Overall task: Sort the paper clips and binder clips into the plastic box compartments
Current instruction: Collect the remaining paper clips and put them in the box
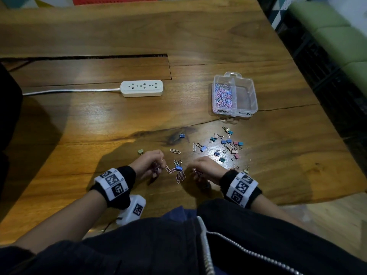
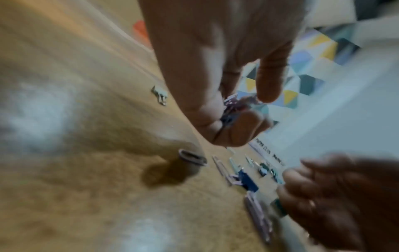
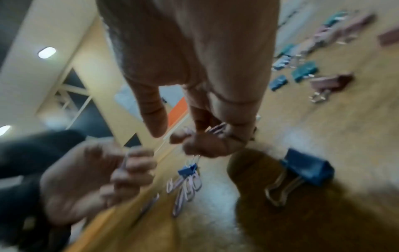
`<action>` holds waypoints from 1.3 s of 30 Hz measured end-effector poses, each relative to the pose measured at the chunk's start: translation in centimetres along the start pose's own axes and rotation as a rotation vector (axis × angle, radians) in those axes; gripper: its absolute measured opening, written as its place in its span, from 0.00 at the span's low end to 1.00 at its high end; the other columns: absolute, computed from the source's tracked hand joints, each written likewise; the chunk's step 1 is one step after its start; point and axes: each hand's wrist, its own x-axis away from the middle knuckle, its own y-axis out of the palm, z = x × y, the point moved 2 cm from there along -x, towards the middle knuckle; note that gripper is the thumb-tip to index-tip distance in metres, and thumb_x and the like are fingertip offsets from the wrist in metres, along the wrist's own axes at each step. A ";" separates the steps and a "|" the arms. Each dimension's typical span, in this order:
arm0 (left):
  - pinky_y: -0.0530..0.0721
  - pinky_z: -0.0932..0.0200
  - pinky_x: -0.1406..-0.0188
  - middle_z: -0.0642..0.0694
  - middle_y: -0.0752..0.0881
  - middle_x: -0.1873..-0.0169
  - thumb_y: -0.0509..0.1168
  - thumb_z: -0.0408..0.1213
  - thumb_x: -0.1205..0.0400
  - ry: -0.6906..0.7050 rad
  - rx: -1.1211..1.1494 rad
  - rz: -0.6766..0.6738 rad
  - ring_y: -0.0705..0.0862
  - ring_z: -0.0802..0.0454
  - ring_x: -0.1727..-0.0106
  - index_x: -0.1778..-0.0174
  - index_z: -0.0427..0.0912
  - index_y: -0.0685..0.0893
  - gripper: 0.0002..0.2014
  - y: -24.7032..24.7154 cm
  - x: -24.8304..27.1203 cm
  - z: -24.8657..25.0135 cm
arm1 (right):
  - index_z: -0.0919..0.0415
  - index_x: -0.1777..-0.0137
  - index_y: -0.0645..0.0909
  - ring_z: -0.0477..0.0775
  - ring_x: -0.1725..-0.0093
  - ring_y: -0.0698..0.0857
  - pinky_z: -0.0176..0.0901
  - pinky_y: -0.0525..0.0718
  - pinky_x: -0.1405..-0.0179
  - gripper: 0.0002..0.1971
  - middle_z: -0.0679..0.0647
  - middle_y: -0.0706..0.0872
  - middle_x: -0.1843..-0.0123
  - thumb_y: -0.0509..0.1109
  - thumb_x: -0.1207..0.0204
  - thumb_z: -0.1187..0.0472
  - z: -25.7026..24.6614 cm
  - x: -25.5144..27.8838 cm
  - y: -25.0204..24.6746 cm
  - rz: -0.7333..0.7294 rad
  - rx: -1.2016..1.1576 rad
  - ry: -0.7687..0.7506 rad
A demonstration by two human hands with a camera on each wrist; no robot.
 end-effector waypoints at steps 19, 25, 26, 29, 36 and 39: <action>0.77 0.57 0.50 0.50 0.82 0.46 0.60 0.48 0.19 0.201 -1.519 0.091 0.80 0.50 0.44 0.48 0.48 0.79 0.10 1.2 -0.3 0.8 | 0.63 0.45 0.77 0.59 0.43 0.80 0.51 0.79 0.42 0.09 0.60 0.80 0.43 0.66 0.24 0.62 0.4 -1.9 2.4 0.219 0.849 -0.129; 0.69 0.64 0.72 0.49 0.73 0.70 0.56 0.33 0.17 0.070 -0.739 0.033 0.71 0.56 0.71 0.71 0.46 0.69 0.14 0.6 -0.1 0.9 | 0.61 0.55 0.75 0.57 0.45 0.77 0.44 0.75 0.49 0.00 0.60 0.77 0.45 0.64 0.24 0.66 0.1 -1.7 1.9 0.189 0.773 -0.125; 0.68 0.66 0.78 0.48 0.72 0.72 0.55 0.29 0.18 0.056 -0.496 0.038 0.70 0.56 0.75 0.72 0.44 0.69 0.15 0.3 0.1 1.0 | 0.58 0.62 0.73 0.55 0.49 0.77 0.41 0.74 0.52 0.07 0.58 0.76 0.49 0.64 0.24 0.66 0.0 -1.6 1.4 0.202 0.681 -0.112; 0.61 0.70 0.90 0.44 0.73 0.73 0.52 0.19 0.24 0.048 -0.083 0.067 0.66 0.59 0.85 0.74 0.42 0.64 0.16 -0.8 0.4 1.2 | 0.55 0.69 0.68 0.50 0.57 0.76 0.38 0.75 0.59 0.14 0.51 0.76 0.60 0.64 0.23 0.66 -0.2 -1.2 -0.2 0.162 0.336 -0.090; 0.74 0.66 0.63 0.55 0.77 0.66 0.70 0.40 0.25 0.086 -1.000 0.184 0.76 0.58 0.62 0.64 0.49 0.75 0.09 -0.8 0.8 0.4 | 0.58 0.56 0.75 0.47 0.67 0.74 0.35 0.72 0.70 0.14 0.53 0.76 0.65 0.55 0.23 0.77 -0.7 -1.2 -2.1 -0.006 -0.387 -0.088; 0.77 0.63 0.57 0.56 0.79 0.59 0.67 0.50 0.24 0.071 -1.305 0.181 0.77 0.57 0.54 0.59 0.52 0.77 0.07 -0.8 0.8 0.0 | 0.61 0.59 0.76 0.47 0.68 0.73 0.34 0.71 0.71 0.13 0.53 0.74 0.66 0.53 0.22 0.74 -1.2 -1.4 -1.4 0.029 -0.361 -0.063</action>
